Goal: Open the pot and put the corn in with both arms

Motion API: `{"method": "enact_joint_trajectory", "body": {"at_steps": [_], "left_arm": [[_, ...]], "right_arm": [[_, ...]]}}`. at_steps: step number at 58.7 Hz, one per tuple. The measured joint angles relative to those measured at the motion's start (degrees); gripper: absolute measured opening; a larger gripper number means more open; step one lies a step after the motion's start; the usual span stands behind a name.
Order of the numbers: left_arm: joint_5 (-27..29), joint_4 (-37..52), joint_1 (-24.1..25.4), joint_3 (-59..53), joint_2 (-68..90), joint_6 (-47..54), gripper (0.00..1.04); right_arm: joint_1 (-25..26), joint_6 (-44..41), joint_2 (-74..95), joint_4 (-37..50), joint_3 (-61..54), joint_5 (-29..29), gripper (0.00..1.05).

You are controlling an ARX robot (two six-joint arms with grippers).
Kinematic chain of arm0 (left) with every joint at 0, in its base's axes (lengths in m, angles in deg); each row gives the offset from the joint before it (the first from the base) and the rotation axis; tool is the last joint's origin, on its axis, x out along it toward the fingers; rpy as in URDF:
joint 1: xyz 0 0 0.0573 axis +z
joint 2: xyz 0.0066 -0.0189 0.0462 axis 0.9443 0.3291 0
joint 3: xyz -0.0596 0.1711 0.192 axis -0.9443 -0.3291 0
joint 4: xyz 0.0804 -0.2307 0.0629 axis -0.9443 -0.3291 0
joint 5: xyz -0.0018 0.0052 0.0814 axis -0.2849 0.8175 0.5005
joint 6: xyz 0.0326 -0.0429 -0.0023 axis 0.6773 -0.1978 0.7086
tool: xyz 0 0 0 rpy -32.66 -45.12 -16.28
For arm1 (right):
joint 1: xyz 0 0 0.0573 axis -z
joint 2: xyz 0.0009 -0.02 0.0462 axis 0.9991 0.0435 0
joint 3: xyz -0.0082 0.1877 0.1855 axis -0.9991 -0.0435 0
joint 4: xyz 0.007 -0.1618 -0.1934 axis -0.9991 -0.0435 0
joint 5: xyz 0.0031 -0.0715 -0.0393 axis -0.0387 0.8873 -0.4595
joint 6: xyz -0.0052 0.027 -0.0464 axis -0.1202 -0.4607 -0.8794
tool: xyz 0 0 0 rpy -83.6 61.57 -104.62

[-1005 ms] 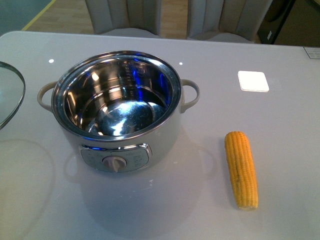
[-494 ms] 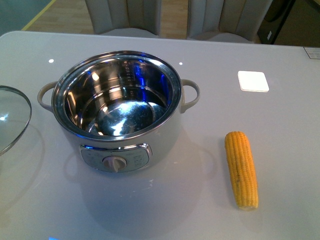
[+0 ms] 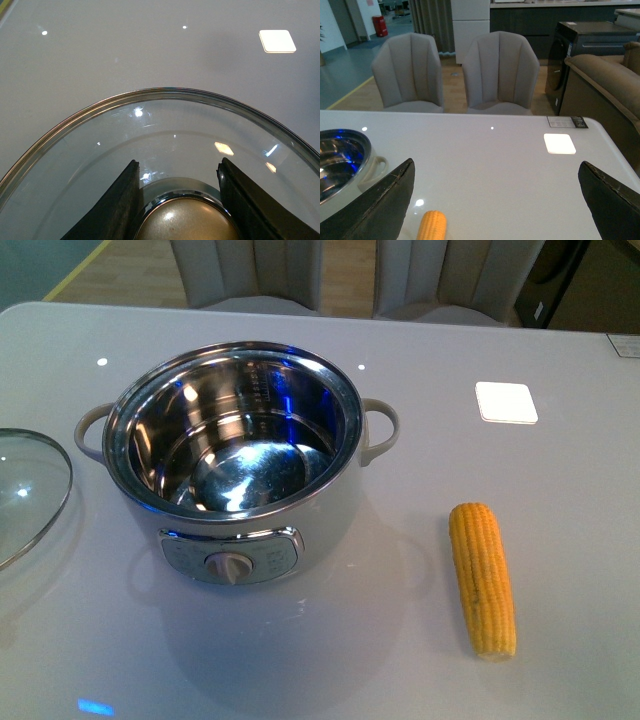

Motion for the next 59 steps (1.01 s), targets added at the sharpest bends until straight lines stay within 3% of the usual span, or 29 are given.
{"method": "enact_joint_trajectory", "body": {"at_steps": [25,59], "left_arm": [[-5.4,-3.7,1.5,1.7,0.4,2.0,0.42],[-7.2,-9.3,3.2,6.6,2.3,7.2,0.42]], "right_arm": [[0.0,0.0,0.0,0.0,0.0,0.0,0.96],[0.0,0.0,0.0,0.0,0.0,0.0,0.96]]}}
